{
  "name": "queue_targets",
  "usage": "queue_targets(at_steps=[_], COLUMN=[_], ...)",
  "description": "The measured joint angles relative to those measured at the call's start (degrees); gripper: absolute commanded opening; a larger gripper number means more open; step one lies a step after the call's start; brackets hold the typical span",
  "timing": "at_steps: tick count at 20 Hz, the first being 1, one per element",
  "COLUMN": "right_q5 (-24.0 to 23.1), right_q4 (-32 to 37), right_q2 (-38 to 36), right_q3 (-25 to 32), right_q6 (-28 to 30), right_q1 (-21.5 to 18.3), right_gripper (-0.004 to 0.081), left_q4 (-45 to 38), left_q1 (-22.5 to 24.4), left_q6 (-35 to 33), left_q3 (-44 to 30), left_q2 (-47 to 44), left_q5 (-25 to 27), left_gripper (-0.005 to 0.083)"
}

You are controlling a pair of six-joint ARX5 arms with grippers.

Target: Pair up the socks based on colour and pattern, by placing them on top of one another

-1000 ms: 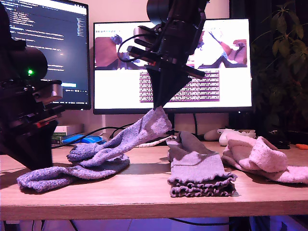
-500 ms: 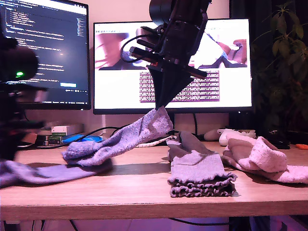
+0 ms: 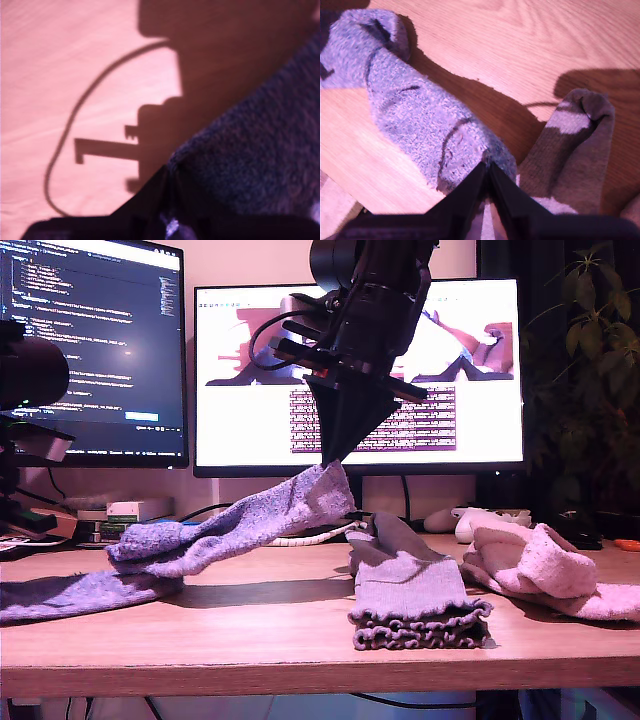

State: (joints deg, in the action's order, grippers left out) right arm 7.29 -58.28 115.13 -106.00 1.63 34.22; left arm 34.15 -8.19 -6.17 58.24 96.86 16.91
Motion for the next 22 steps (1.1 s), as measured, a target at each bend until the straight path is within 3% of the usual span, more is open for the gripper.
queue_targets(at_steps=[4,18,20,22], right_q5=[0.00,0.00,0.04,0.04], right_q4=[0.00,0.09,0.96,2.16], right_q2=[0.00,0.00,0.00,0.00], right_q3=[0.00,0.00,0.00,0.00], right_q6=[1.33,2.78,2.80,2.99], right_q1=[0.00,-1.01,-1.20,-1.18], right_gripper=[-0.0012,-0.0012,-0.0012,-0.0012], left_q4=[-1.22,-1.51,-2.16,-2.29], left_q1=[1.05,5.60,5.46,4.68], left_q6=[0.00,0.00,0.50,1.29], left_q3=[0.00,0.00,0.00,0.04], left_q2=[0.00,0.00,0.00,0.00], left_q5=[2.54,3.48,0.22,-1.44], left_gripper=[-0.0019,-0.0010,0.0052,0.0177])
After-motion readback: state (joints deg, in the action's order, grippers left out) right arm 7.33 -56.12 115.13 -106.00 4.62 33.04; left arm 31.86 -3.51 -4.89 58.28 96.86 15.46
